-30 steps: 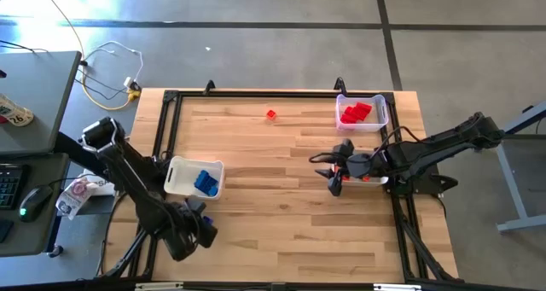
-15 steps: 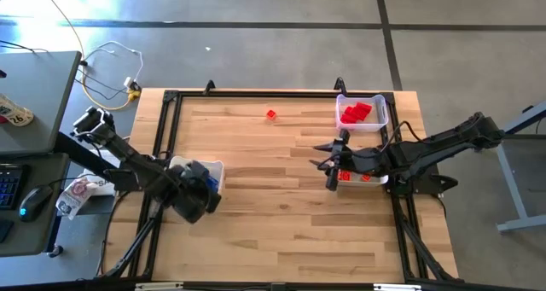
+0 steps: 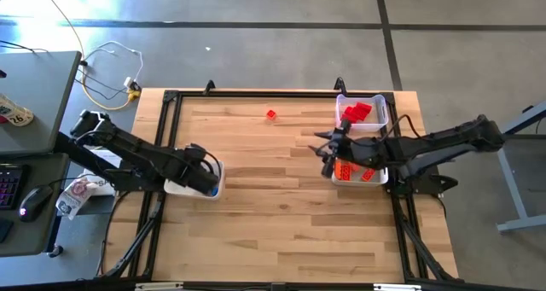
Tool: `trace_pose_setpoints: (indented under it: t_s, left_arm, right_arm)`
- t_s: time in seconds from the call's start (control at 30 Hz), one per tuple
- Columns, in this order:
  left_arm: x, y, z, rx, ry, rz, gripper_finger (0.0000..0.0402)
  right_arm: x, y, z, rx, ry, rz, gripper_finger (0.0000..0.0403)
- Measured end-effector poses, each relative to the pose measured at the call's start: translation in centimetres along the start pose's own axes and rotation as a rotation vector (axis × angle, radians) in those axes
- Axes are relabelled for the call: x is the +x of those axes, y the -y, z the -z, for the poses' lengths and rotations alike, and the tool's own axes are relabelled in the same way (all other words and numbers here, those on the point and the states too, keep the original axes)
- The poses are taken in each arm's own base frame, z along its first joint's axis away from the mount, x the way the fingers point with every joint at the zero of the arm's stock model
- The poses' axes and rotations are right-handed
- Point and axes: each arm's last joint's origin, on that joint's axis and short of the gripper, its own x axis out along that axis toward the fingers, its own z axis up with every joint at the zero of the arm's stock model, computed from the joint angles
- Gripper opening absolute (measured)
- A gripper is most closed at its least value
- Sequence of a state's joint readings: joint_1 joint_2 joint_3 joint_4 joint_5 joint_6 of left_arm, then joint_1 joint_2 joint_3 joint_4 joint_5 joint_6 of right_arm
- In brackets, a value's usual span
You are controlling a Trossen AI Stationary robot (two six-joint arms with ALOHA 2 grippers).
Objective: Sort & place blocks by color
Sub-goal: Put the blue game piece into the white bin
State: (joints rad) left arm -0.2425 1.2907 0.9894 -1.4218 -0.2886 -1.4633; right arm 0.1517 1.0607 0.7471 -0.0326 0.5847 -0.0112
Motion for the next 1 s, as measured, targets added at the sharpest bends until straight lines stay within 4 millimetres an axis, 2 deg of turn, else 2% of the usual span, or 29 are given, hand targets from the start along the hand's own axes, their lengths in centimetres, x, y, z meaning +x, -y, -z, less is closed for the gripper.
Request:
trace_pose_setpoints:
  t_s: [0.2,0.5,0.67,0.8,1.0]
  left_arm:
    - [0.5,-0.4,-0.4,-0.05,-0.03,-0.039,0.0115]
    - [4.1,-0.7,0.1,-0.092,-0.108,-0.081,0.0115]
    - [5.0,-1.1,0.1,-0.129,-0.141,-0.112,0.0115]
    - [5.8,-1.5,0.0,-0.147,-0.163,-0.14,0.0121]
    - [6.1,-1.7,-0.2,-0.134,-0.176,-0.15,0.0151]
  right_arm:
    - [1.4,2.3,-0.1,0.026,-0.002,-0.029,0.0185]
    - [2.9,6.5,-0.6,0.035,0.084,-0.036,0.0185]
    - [3.8,8.6,-0.8,0.021,0.136,-0.033,0.0185]
    - [5.6,9.8,-1.4,0.027,0.121,-0.043,0.0185]
    - [9.3,10.7,-2.0,0.027,0.063,-0.047,0.0185]
